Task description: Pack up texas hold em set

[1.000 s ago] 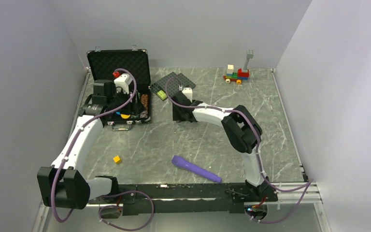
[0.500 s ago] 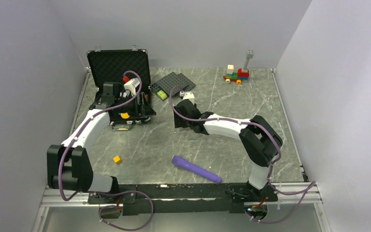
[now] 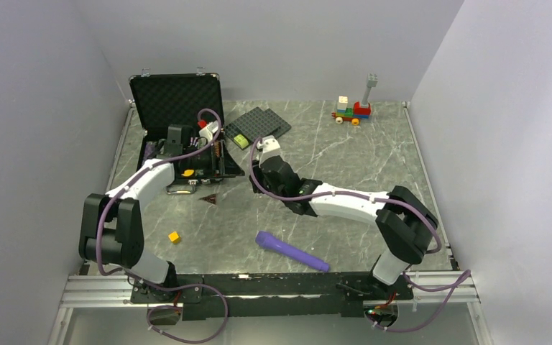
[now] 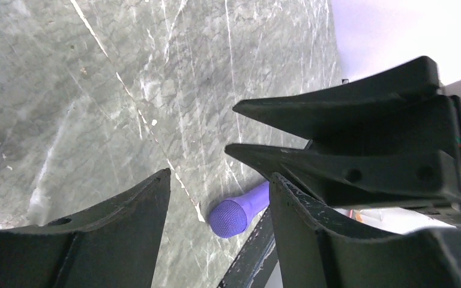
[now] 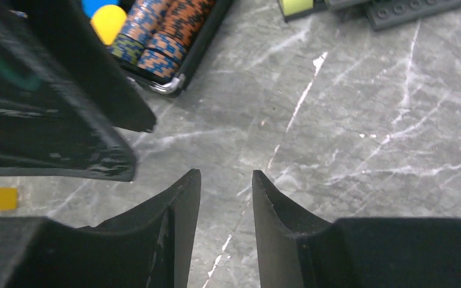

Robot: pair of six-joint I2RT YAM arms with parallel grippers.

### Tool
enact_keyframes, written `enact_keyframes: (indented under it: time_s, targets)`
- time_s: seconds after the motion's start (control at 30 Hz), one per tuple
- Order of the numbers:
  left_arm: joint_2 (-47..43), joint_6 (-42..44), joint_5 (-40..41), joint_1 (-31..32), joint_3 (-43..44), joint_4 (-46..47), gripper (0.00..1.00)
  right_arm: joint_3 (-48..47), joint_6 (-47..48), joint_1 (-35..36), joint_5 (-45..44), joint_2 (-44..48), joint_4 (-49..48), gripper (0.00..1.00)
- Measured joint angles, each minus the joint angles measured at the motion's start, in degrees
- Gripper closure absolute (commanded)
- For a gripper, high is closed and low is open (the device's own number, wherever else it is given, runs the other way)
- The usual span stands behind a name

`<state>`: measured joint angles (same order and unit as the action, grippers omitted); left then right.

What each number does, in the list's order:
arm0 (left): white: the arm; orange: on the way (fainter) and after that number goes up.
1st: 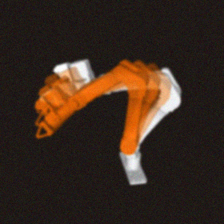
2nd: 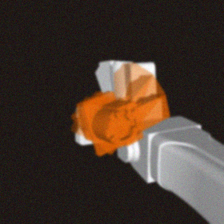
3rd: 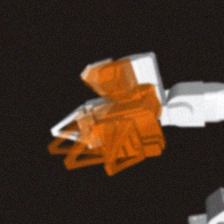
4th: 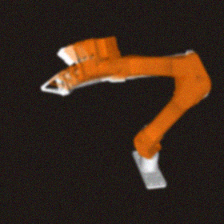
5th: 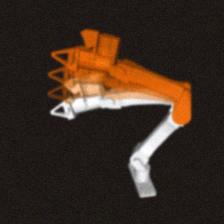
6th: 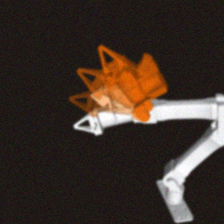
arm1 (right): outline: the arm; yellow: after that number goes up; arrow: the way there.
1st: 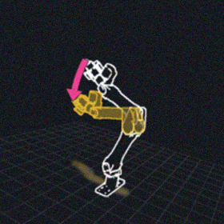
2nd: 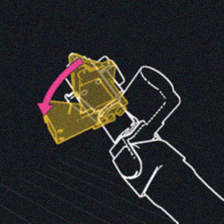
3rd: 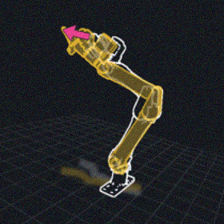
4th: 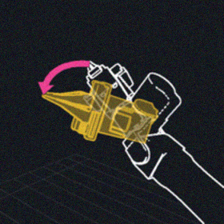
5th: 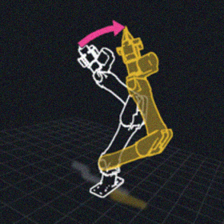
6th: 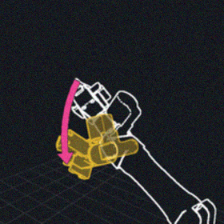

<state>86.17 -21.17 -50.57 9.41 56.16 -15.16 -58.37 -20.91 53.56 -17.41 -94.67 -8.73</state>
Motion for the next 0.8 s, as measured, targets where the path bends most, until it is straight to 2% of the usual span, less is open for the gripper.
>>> enact_keyframes:
  time_s: [0.13,0.23,0.4,0.57,0.73,0.8]
  targets:
    - [1.0,-1.6,-1.0,0.0,-0.5,1.3,0.37,0.0,1.3,1.0,-0.3,0.9,-2.1,0.59]
    - [1.2,-0.5,1.0,0.0,-0.4,-0.5,0.36,0.0,1.5,1.0,-0.8,0.8,-2.0,0.55]
    - [-1.9,0.6,6.0,-2.1,-0.5,-2.3,0.34,0.2,1.6,1.3,-0.7,0.0,-2.3,0.37]
    - [-8.5,1.3,11.0,-7.4,-0.7,-2.3,0.33,1.0,4.3,3.5,0.1,-0.4,-3.6,0.14]
    - [-13.5,4.2,17.2,-8.7,-0.7,-4.5,0.32,0.4,7.7,5.4,5.9,-2.9,-6.5,0.09]
    - [-15.6,5.6,19.8,-10.0,-0.6,-5.8,0.27,-1.4,8.5,6.0,7.9,-5.7,-6.7,0.09]
